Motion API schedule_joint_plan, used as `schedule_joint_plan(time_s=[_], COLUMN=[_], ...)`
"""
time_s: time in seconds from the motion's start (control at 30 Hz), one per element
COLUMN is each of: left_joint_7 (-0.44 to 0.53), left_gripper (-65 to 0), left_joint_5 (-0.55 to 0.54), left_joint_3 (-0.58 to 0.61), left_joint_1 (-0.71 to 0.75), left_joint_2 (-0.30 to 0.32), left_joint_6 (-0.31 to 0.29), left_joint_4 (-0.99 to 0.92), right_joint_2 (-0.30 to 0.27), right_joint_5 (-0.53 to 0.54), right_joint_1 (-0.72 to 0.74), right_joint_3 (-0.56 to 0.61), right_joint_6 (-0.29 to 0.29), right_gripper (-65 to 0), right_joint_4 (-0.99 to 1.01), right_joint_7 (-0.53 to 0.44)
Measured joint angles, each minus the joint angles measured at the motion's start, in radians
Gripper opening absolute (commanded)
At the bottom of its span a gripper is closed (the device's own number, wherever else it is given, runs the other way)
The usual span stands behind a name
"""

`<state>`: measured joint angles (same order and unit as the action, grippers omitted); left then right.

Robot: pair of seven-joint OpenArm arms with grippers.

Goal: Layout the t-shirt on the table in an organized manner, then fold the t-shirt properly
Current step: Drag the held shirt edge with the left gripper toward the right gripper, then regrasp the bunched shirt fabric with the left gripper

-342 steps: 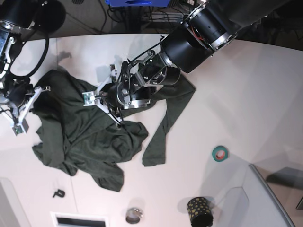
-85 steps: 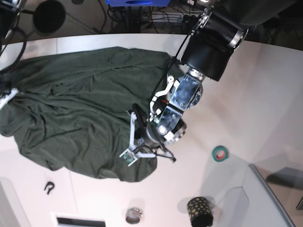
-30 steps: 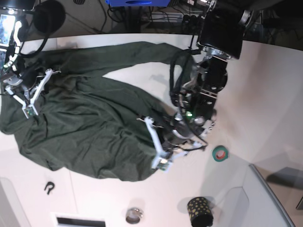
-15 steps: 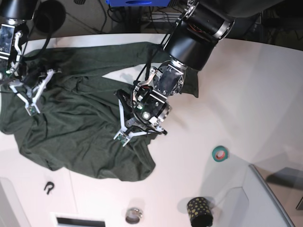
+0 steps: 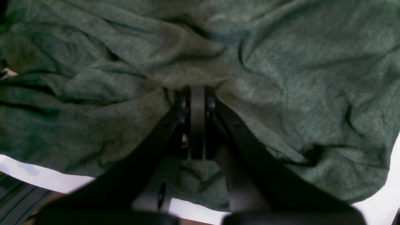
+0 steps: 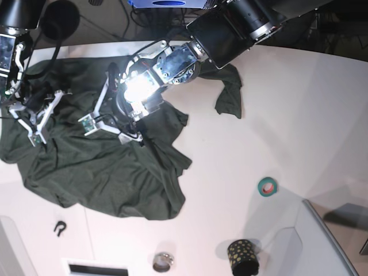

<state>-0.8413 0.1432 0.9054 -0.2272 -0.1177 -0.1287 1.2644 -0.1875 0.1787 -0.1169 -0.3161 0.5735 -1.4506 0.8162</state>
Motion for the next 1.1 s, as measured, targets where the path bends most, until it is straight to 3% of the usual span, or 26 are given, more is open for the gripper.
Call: schedule_joint_plan(time_s=[0.1, 0.2, 0.43, 0.6, 0.8, 1.1], left_joint_7=[-0.005, -0.054, -0.056, 0.006, 0.010, 0.011], left_gripper=[-25.3, -26.3, -38.0, -38.3, -38.2, -38.2], left_joint_5=[-0.005, -0.008, -0.003, -0.032, -0.250, -0.279], left_joint_3=[-0.032, -0.144, -0.405, -0.424, -0.425, -0.426], left_joint_1=[0.038, 0.111, 0.175, 0.172, 0.143, 0.122], left_joint_2=[0.029, 0.072, 0.095, 0.087, 0.093, 0.104], left_joint_6=[-0.002, -0.002, 0.005, 0.001, -0.001, 0.002], left_joint_4=[0.109, 0.215, 0.213, 0.151, 0.073, 0.069], right_joint_2=[0.000, 0.000, -0.002, 0.003, 0.003, 0.003], right_joint_5=[0.000, 0.000, 0.000, 0.000, 0.000, 0.000], right_joint_1=[0.000, -0.001, -0.001, 0.000, -0.003, -0.006], right_joint_3=[0.000, -0.001, -0.002, 0.000, 0.000, 0.000], right_joint_6=[0.000, 0.000, 0.000, 0.000, 0.000, 0.000], right_gripper=[-65.0, -65.0, -65.0, -65.0, -65.0, -65.0], right_joint_4=[0.000, 0.001, 0.001, 0.001, 0.001, 0.001], right_joint_7=[0.000, 0.000, 0.000, 0.000, 0.000, 0.000])
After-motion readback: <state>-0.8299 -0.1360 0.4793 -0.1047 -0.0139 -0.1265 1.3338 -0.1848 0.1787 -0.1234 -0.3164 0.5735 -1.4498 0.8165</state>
